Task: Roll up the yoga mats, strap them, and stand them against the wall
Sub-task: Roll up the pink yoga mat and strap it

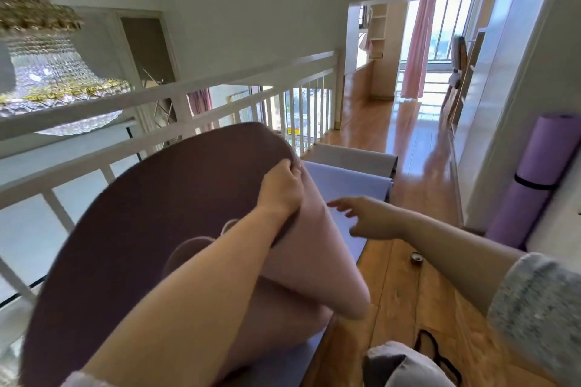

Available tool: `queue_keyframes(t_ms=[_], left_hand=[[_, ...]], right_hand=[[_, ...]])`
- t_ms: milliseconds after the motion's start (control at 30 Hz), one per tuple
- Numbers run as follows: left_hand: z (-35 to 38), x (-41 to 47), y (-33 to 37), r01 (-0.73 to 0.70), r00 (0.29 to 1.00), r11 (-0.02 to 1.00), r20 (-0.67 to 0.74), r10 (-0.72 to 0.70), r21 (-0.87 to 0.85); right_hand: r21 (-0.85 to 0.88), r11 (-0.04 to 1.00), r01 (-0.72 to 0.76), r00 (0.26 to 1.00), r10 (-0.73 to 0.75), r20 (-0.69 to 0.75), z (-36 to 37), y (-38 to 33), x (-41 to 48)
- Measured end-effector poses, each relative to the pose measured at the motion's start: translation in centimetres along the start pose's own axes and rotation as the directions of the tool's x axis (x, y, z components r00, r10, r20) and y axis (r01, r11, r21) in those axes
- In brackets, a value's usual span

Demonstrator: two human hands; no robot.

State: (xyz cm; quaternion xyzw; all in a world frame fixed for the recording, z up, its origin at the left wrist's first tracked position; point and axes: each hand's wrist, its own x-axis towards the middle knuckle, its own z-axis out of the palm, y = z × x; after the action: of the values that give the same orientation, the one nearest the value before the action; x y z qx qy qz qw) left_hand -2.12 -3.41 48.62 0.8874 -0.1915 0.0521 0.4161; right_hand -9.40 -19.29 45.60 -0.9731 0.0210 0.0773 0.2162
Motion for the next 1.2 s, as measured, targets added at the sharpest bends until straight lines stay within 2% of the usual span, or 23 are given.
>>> queue_keyframes(t_ms=[100,167,267,333,400,467,533,600,700,767,833,933,967,1000,1100,1133,1200], left_hand=[[-1.2,1.0,0.2,0.027,0.999,0.999,0.033,-0.026,-0.036],[-1.7,1.1,0.3,0.042,0.999,0.997,0.031,-0.04,-0.064],[-2.7,1.3,0.5,0.03,0.999,0.993,-0.018,-0.032,-0.116],[-3.7,1.2,0.8,0.017,0.999,0.988,-0.045,-0.024,-0.155],[-4.7,1.1,1.0,0.009,0.999,0.981,-0.041,-0.018,-0.191],[-5.6,0.8,0.9,0.003,1.0,0.974,-0.009,-0.005,-0.226],[-6.2,0.2,0.7,-0.007,1.0,0.968,0.017,0.012,-0.25],[-6.7,-0.1,0.1,-0.027,0.999,0.968,0.019,0.033,-0.249],[-7.4,-0.2,-1.1,-0.007,1.0,0.971,0.012,0.01,-0.241],[-7.8,-0.3,-1.8,-0.003,1.0,0.975,-0.019,-0.001,-0.221],[-8.1,-0.6,-2.3,-0.029,0.992,0.994,-0.129,0.014,-0.11],[-8.7,-1.1,-3.0,-0.122,0.922,0.989,-0.358,0.146,0.088],[-9.0,-1.2,-3.3,-0.157,0.919,0.981,-0.348,0.188,0.118],[-9.3,-1.2,-3.6,-0.186,0.937,0.97,-0.267,0.223,0.156],[-10.0,-1.3,-4.3,-0.197,0.98,0.931,0.084,0.18,0.308],[-10.2,-1.4,-4.3,-0.203,0.976,0.918,0.15,0.161,0.339],[-10.3,-1.3,-3.5,-0.227,0.971,0.85,0.181,0.159,0.475]], right_hand=[[-0.047,0.996,-0.081,0.968,0.09,0.232,2.6,1.3,-0.5],[-0.015,0.997,-0.071,0.967,0.073,0.244,4.7,1.1,-0.5],[0.126,0.992,0.02,1.0,-0.02,0.0,7.8,-0.4,0.4],[0.239,0.968,0.072,0.972,-0.015,-0.233,9.0,-1.5,1.4],[0.262,0.962,0.077,0.928,0.027,-0.372,9.1,-2.7,2.3],[0.214,0.973,0.081,0.905,0.018,-0.425,8.5,-3.7,2.7],[0.16,0.972,0.171,0.87,-0.073,-0.487,7.9,-4.7,2.8],[0.178,0.947,0.267,0.842,-0.14,-0.52,8.0,-5.6,3.1],[0.259,0.921,0.292,0.819,-0.101,-0.564,8.7,-6.0,4.4],[0.249,0.925,0.287,0.777,-0.073,-0.625,8.5,-5.9,4.8],[0.195,0.936,0.292,0.743,-0.094,-0.663,7.8,-6.2,4.8],[-0.056,0.971,0.232,0.738,-0.214,-0.64,6.6,-6.9,4.5],[-0.13,0.967,0.218,0.729,-0.25,-0.637,6.1,-7.0,4.5],[-0.193,0.96,0.201,0.719,-0.278,-0.636,5.6,-7.1,4.5],[-0.383,0.914,0.134,0.705,-0.36,-0.612,4.1,-7.1,4.5],[-0.433,0.895,0.111,0.714,-0.375,-0.591,3.4,-7.0,4.4],[-0.496,0.865,0.073,0.724,-0.388,-0.571,2.1,-6.9,4.1]])
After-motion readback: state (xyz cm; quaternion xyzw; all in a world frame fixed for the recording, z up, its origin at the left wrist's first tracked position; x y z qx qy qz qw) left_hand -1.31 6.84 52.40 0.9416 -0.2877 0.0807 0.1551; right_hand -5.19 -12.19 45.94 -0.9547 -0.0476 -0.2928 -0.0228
